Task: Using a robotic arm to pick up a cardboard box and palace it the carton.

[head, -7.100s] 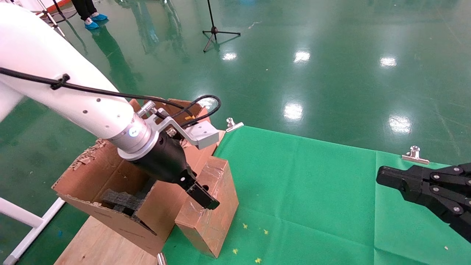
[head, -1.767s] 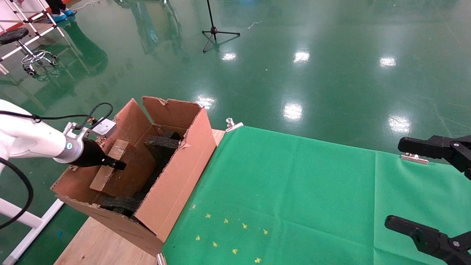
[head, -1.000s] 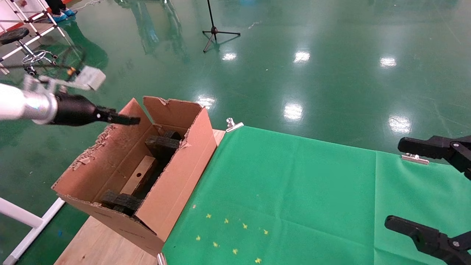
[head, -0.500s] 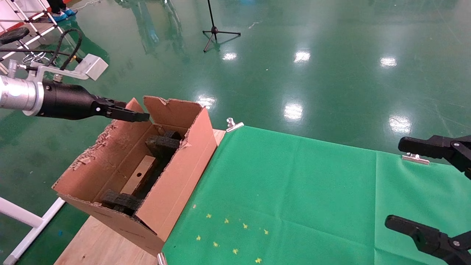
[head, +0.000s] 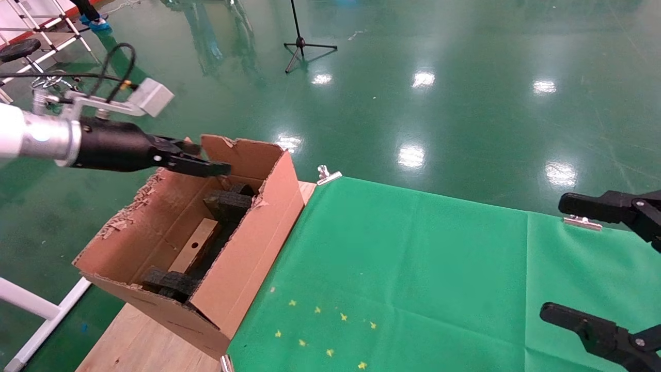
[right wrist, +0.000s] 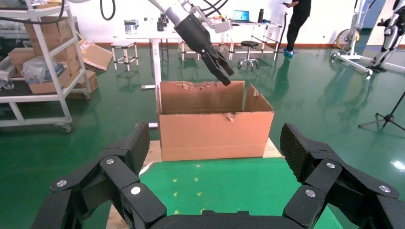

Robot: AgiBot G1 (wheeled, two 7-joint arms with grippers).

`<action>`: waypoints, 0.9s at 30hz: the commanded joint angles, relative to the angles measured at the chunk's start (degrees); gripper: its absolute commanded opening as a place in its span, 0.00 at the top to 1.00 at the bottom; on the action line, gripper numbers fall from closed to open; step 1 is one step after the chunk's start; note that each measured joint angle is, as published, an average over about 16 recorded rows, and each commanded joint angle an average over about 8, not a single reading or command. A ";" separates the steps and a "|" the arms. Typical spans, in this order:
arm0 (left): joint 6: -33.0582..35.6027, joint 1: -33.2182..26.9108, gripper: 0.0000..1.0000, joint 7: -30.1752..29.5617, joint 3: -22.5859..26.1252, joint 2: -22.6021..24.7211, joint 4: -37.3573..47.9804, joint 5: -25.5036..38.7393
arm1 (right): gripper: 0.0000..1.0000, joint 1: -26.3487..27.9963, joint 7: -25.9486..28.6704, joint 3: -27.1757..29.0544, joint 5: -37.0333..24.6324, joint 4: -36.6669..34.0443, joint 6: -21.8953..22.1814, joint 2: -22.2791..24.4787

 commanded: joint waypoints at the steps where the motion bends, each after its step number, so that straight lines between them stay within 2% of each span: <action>1: 0.36 1.49 0.00 0.63 -1.15 -0.03 -1.59 -1.33 | 0.00 0.00 0.00 0.00 0.00 0.00 0.00 0.00; 27: 5.67 23.68 0.00 9.99 -18.25 -0.40 -25.35 -21.24 | 0.00 0.00 0.00 0.00 0.00 0.00 0.00 0.00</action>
